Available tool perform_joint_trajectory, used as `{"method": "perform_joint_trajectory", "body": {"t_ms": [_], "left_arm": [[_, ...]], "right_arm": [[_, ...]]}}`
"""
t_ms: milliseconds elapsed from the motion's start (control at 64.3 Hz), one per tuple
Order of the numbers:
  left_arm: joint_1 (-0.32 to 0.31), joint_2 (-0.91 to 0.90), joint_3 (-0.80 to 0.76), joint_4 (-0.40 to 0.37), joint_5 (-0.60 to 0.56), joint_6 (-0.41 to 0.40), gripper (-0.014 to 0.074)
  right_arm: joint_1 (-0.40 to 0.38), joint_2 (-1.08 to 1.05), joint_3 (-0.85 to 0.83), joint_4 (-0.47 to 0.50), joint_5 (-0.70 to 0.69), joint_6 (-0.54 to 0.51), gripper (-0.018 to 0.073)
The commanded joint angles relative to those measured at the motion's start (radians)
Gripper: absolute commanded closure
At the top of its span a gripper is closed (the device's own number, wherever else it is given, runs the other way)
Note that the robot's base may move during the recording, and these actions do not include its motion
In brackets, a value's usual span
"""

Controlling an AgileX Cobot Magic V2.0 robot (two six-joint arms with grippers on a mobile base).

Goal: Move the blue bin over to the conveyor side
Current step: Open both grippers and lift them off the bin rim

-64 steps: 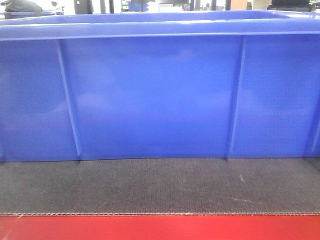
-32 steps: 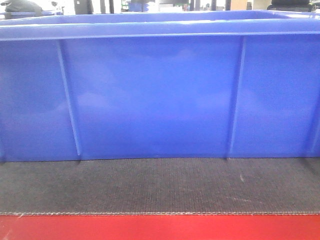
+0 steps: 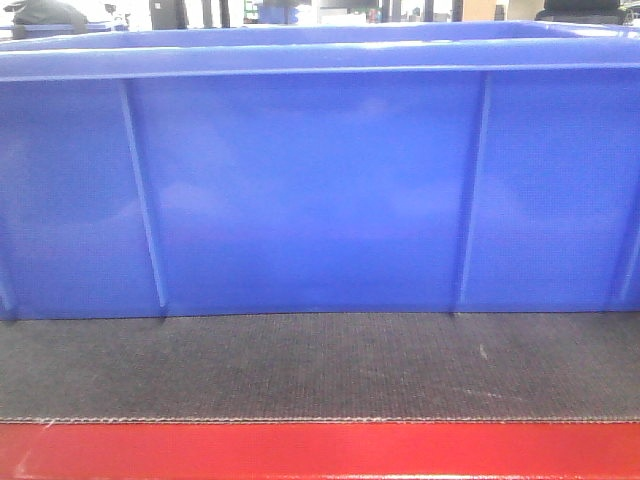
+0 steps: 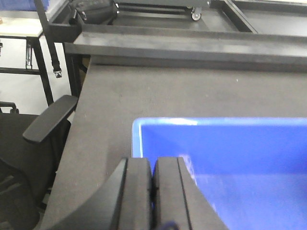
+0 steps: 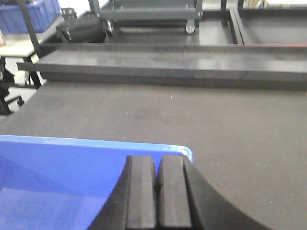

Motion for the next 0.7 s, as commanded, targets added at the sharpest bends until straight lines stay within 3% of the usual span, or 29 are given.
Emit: {"method": "perform_joint_trajectory", "body": {"t_ms": [0,249,389,575,684], "left_arm": [[-0.005,-0.049,0.098,0.004,-0.097,0.002,0.0623],[-0.005,-0.205,0.445,0.004,-0.386,0.002,0.0623],[-0.005,-0.313,0.627,-0.015,-0.529,0.002,0.0623],[-0.003,-0.496,0.855,-0.025,-0.553,0.002,0.0623],[0.029,-0.609,0.965,-0.056,-0.555,0.002,0.0623]], "right_arm": [[0.002,-0.07,0.101,-0.054,-0.116,-0.007,0.0648],[0.002,-0.284,0.432,-0.064,-0.384,-0.007,0.0648],[0.002,-0.408,0.61,-0.064,-0.463,-0.007,0.0648],[0.002,-0.622,0.847,-0.064,-0.465,-0.007,0.0648],[0.002,-0.744,0.973,-0.064,-0.465,-0.007,0.0648]]}}
